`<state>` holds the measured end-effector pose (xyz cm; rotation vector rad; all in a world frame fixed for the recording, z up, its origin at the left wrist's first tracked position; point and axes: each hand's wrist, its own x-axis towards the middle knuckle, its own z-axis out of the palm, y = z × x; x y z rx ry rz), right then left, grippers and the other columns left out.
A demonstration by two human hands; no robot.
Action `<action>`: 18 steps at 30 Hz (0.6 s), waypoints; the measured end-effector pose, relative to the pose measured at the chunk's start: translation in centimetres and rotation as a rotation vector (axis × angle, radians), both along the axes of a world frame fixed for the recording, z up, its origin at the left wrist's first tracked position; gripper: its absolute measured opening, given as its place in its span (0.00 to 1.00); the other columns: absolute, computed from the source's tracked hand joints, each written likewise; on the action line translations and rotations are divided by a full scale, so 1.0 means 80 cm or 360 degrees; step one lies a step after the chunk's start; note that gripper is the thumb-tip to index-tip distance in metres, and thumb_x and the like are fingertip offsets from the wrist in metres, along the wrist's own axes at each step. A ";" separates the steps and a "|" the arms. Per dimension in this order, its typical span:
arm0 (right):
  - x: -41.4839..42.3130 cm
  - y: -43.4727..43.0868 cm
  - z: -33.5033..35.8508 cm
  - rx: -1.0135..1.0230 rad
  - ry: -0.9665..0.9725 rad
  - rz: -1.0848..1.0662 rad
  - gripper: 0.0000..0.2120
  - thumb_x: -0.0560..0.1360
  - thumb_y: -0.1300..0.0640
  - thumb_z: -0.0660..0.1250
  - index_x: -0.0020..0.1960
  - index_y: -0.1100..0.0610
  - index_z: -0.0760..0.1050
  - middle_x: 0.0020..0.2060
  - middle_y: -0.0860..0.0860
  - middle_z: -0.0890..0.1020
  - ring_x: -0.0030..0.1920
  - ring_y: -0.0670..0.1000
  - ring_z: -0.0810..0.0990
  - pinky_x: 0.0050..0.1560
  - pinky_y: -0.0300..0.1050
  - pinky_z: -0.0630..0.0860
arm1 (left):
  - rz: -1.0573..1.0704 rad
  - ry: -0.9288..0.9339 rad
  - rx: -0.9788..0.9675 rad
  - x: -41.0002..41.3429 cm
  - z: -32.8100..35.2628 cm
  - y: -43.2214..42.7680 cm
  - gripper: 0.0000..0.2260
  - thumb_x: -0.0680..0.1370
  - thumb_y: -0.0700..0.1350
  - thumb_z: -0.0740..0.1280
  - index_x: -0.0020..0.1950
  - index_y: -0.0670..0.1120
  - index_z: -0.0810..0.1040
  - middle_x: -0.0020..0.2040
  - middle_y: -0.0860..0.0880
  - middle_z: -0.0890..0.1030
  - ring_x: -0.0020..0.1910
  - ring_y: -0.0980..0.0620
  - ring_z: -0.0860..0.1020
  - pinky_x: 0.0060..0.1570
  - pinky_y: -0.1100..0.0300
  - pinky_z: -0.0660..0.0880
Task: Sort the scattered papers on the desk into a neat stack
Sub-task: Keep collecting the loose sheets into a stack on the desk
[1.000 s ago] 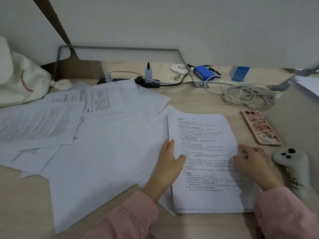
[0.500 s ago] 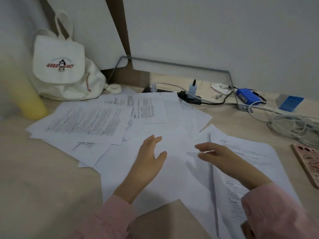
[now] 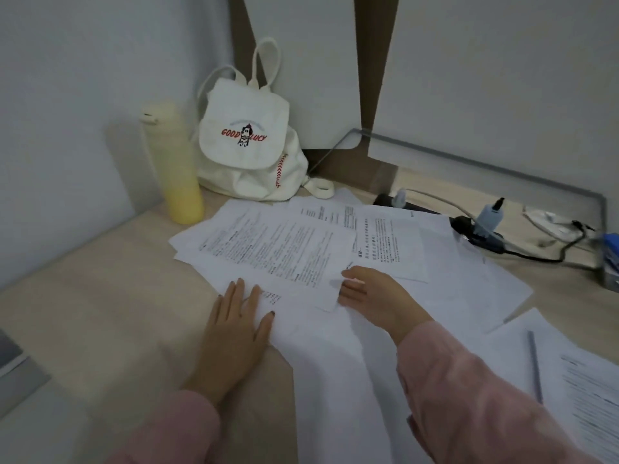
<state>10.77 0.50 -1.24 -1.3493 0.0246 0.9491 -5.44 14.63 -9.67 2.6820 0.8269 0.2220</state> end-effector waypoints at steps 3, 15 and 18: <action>0.003 0.024 -0.009 0.0010 0.0070 -0.0019 0.04 0.75 0.66 0.62 0.48 0.64 0.74 0.44 0.60 0.79 0.42 0.57 0.78 0.46 0.48 0.77 | -0.0012 -0.0047 -0.0056 -0.003 0.000 0.001 0.48 0.65 0.70 0.24 0.76 0.47 0.54 0.77 0.44 0.51 0.76 0.52 0.46 0.72 0.58 0.41; -0.021 0.014 0.003 0.0007 -0.0321 0.0141 0.15 0.77 0.67 0.56 0.60 0.57 0.72 0.52 0.51 0.82 0.47 0.50 0.80 0.36 0.38 0.79 | 0.0547 -0.1107 -0.1304 -0.019 0.047 -0.002 0.26 0.78 0.50 0.62 0.74 0.53 0.57 0.73 0.56 0.62 0.69 0.62 0.63 0.68 0.64 0.60; -0.034 -0.026 0.003 0.0094 -0.0248 0.0185 0.15 0.77 0.67 0.58 0.60 0.56 0.74 0.54 0.51 0.83 0.51 0.53 0.82 0.42 0.42 0.82 | 0.0504 -0.1352 -0.1685 -0.022 0.061 -0.002 0.20 0.77 0.49 0.64 0.68 0.53 0.67 0.62 0.58 0.76 0.58 0.64 0.75 0.52 0.68 0.73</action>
